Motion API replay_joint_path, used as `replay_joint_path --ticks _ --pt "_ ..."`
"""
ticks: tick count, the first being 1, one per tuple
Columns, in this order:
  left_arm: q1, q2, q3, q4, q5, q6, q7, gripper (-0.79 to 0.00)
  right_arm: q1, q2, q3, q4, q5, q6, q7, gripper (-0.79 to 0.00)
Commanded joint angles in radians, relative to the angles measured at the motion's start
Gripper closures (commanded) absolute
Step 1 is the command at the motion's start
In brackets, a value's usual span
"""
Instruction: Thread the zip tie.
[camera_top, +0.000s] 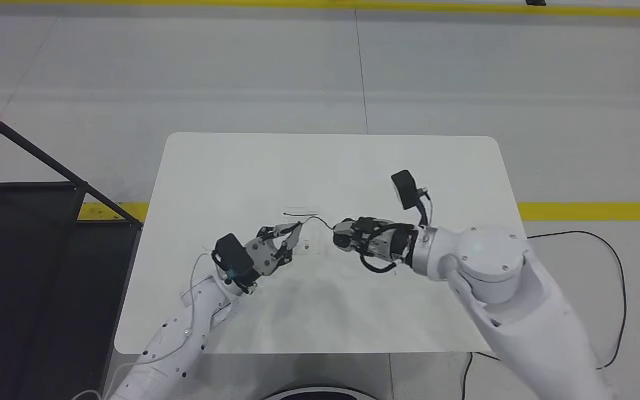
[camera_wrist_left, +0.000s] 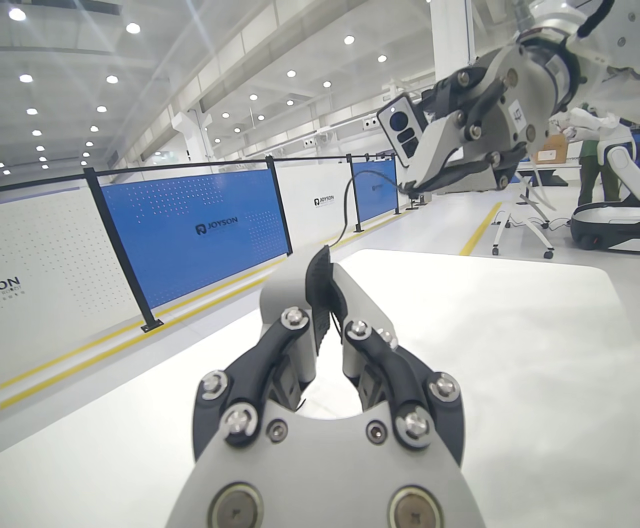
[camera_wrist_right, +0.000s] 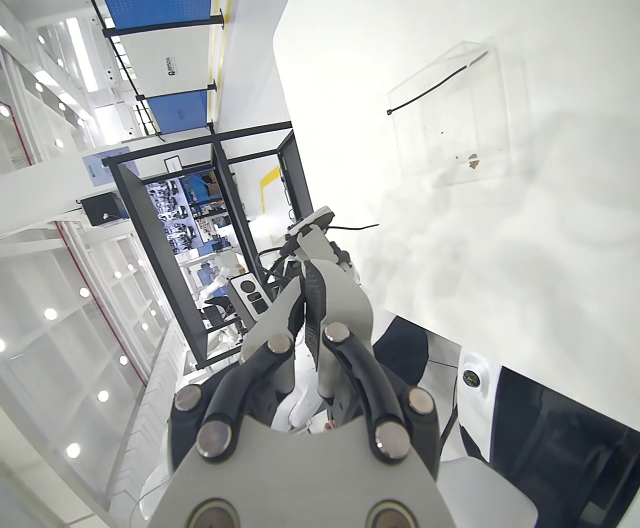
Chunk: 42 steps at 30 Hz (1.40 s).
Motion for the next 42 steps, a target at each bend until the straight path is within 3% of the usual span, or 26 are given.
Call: replay_joint_path --ticks 1,25,42 --pt "0.000 0.000 -0.001 -0.001 -0.004 0.001 0.000 0.000 0.007 -0.001 -0.008 0.001 -0.006 0.007 -0.002 0.000" --pt "0.006 -0.001 -0.009 -0.008 -0.030 0.001 0.021 0.000 0.117 -0.014 -0.160 0.015 -0.183 0.157 -0.005 0.000" --pt "0.007 -0.001 -0.009 -0.008 -0.023 -0.003 0.025 0.000 0.131 -0.020 -0.184 0.018 -0.216 0.155 -0.006 0.000"
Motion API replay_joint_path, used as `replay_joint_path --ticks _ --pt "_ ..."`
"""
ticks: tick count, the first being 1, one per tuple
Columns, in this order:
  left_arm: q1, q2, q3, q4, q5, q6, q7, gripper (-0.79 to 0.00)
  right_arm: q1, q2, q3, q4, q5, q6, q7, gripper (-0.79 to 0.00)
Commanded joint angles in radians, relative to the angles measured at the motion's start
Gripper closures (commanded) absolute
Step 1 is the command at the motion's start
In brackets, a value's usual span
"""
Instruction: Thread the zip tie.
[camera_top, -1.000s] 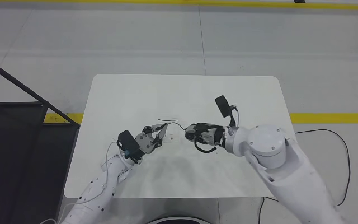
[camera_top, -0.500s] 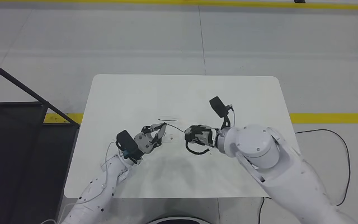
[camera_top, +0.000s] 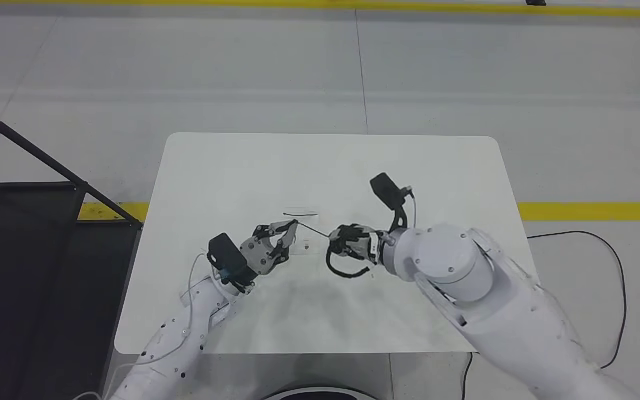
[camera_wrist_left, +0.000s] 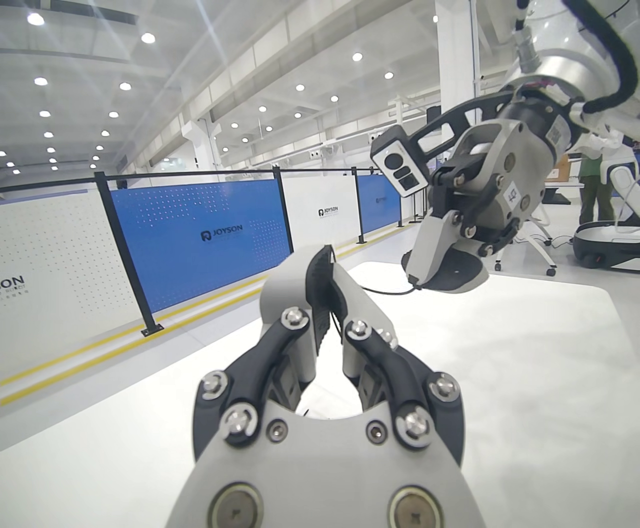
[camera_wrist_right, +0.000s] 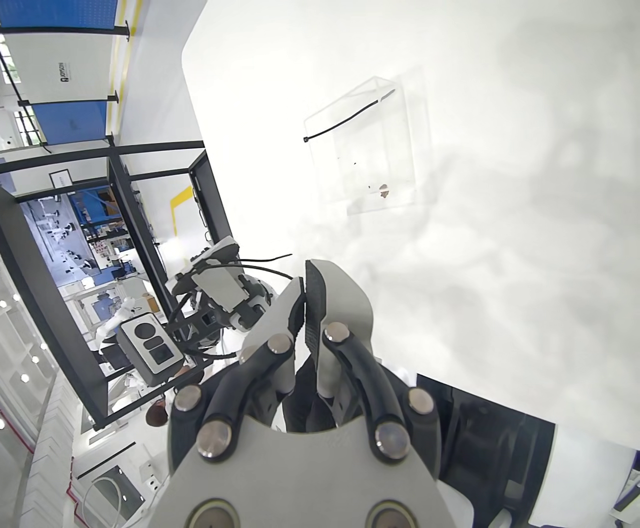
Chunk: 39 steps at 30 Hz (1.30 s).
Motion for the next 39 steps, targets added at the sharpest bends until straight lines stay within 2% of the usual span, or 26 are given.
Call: replay_joint_path --ticks 1,6,14,21,29,39 --pt "0.000 0.000 0.000 0.000 0.002 0.000 0.002 0.000 -0.007 0.000 0.010 -0.001 0.013 -0.012 -0.001 0.000" --pt "-0.001 0.000 0.000 0.002 0.002 0.002 0.000 0.000 -0.036 0.001 0.058 -0.003 0.069 -0.058 0.002 0.000" --pt "-0.001 -0.001 -0.008 0.001 -0.010 0.018 0.008 0.000 -0.059 0.009 0.086 -0.015 0.064 -0.056 0.013 0.000" --pt "0.012 0.004 -0.028 -0.012 0.093 0.141 0.053 0.000 -0.092 0.018 0.121 -0.041 0.061 -0.031 0.016 0.000" --pt "0.034 0.012 -0.036 -0.028 0.194 0.194 0.092 0.000 -0.164 0.035 0.179 -0.085 0.062 -0.070 0.032 0.000" --pt "0.029 0.005 -0.024 -0.019 0.174 0.237 0.090 0.000 -0.195 0.041 0.199 -0.100 0.072 -0.105 0.041 0.000"
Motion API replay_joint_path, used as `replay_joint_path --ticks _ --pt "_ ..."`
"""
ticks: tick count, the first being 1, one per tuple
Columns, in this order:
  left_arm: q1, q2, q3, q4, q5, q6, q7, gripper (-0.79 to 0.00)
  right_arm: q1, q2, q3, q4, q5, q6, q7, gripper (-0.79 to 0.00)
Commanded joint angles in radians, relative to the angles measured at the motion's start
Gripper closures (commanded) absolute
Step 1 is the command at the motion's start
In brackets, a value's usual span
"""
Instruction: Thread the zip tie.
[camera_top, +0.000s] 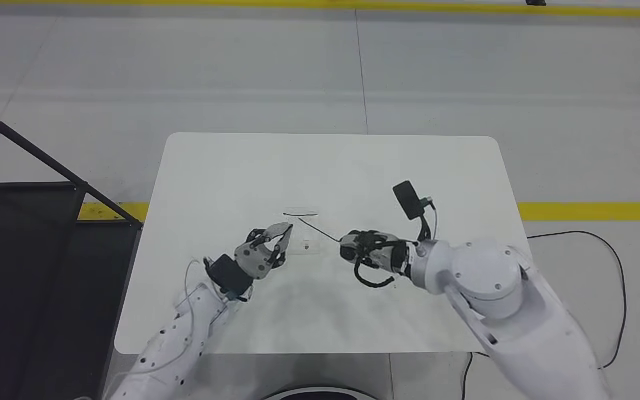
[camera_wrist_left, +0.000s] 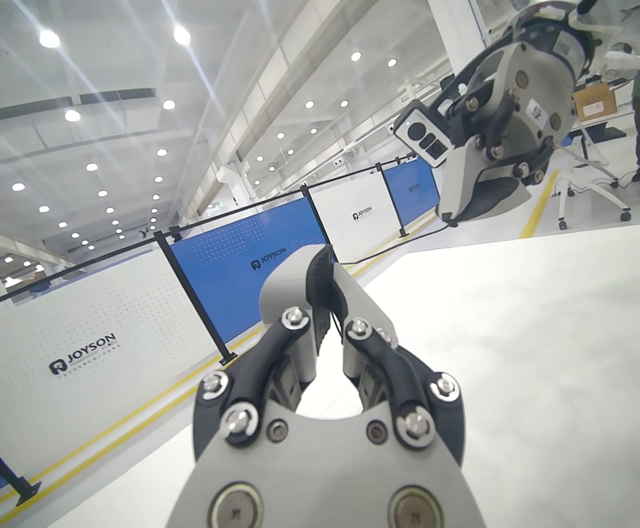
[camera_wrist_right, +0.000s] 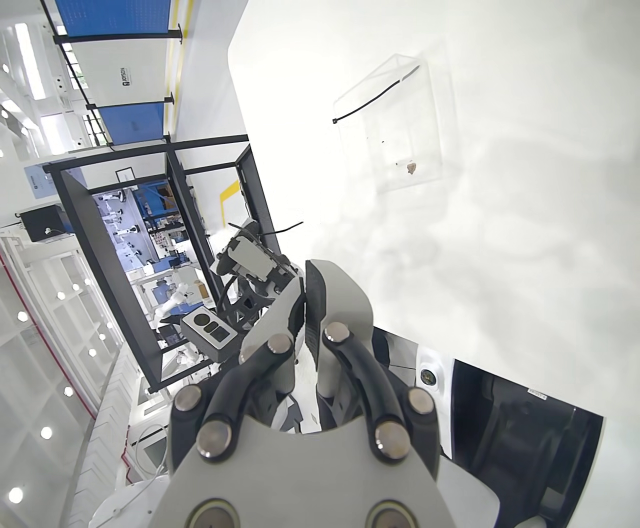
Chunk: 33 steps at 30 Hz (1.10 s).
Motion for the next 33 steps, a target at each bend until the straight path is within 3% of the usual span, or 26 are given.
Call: replay_joint_path --ticks 1,18,33 --pt "-0.003 -0.001 0.001 0.003 -0.009 0.003 -0.002 0.000 -0.007 0.001 0.005 -0.002 0.002 -0.010 0.005 0.000" --pt "-0.017 -0.006 0.014 0.022 -0.010 0.006 -0.011 0.000 -0.025 0.014 0.023 0.000 -0.002 -0.066 0.085 0.000" --pt "-0.017 -0.006 0.014 0.022 -0.010 0.006 -0.011 0.000 0.004 0.005 0.005 0.017 0.032 -0.047 0.053 0.000"
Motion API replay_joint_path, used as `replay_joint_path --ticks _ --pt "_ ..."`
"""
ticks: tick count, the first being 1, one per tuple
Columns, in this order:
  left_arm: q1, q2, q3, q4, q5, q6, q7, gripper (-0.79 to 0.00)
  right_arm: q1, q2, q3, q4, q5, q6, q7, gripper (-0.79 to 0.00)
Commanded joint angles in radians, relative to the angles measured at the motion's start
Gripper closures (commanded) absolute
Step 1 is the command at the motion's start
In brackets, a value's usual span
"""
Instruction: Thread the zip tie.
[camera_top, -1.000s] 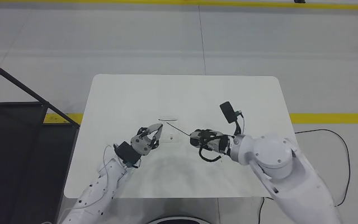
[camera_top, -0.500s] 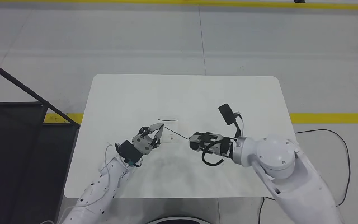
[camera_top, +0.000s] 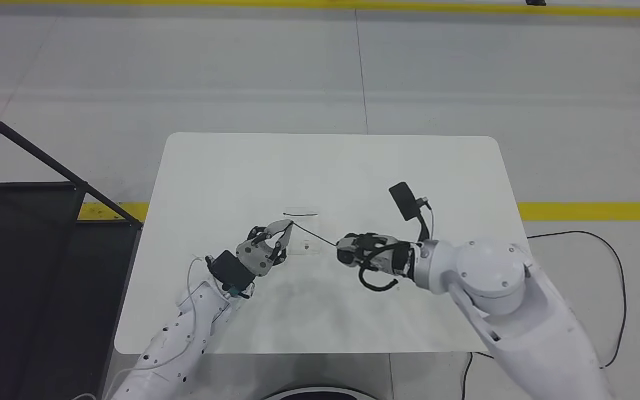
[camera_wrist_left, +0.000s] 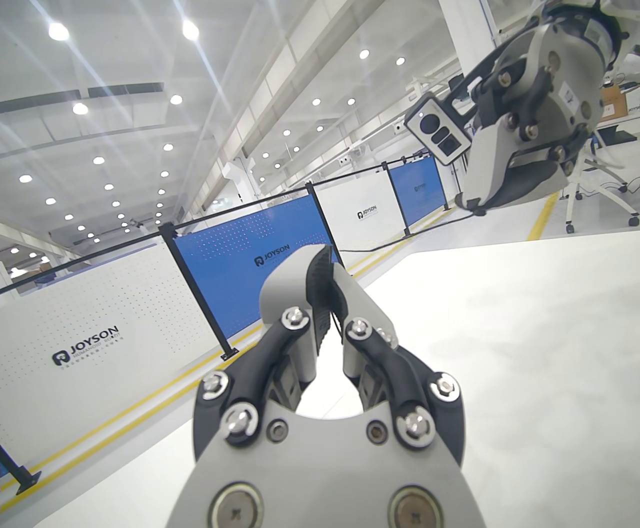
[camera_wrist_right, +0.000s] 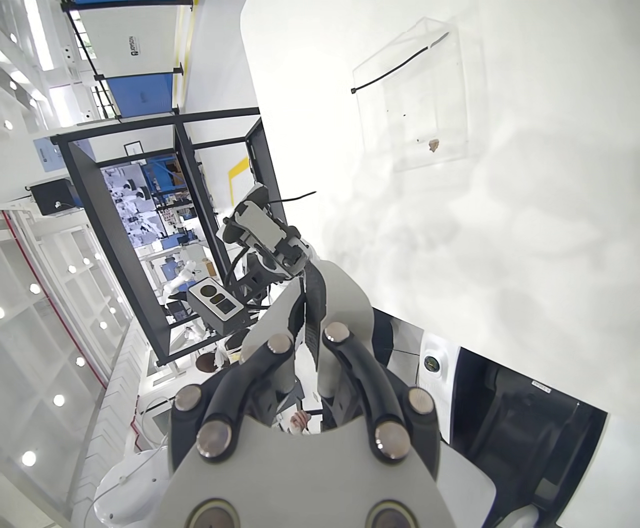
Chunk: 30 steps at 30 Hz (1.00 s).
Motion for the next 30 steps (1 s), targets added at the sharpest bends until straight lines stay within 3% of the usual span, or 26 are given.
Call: replay_joint_path --ticks 1,30 --pt "0.000 0.000 0.000 0.000 0.000 0.000 0.000 0.000 0.002 -0.001 -0.003 0.000 0.002 0.001 -0.005 0.000" --pt "0.000 0.000 0.000 0.000 0.000 0.000 0.000 0.000 0.023 -0.002 -0.009 0.011 0.019 0.024 -0.011 0.000"
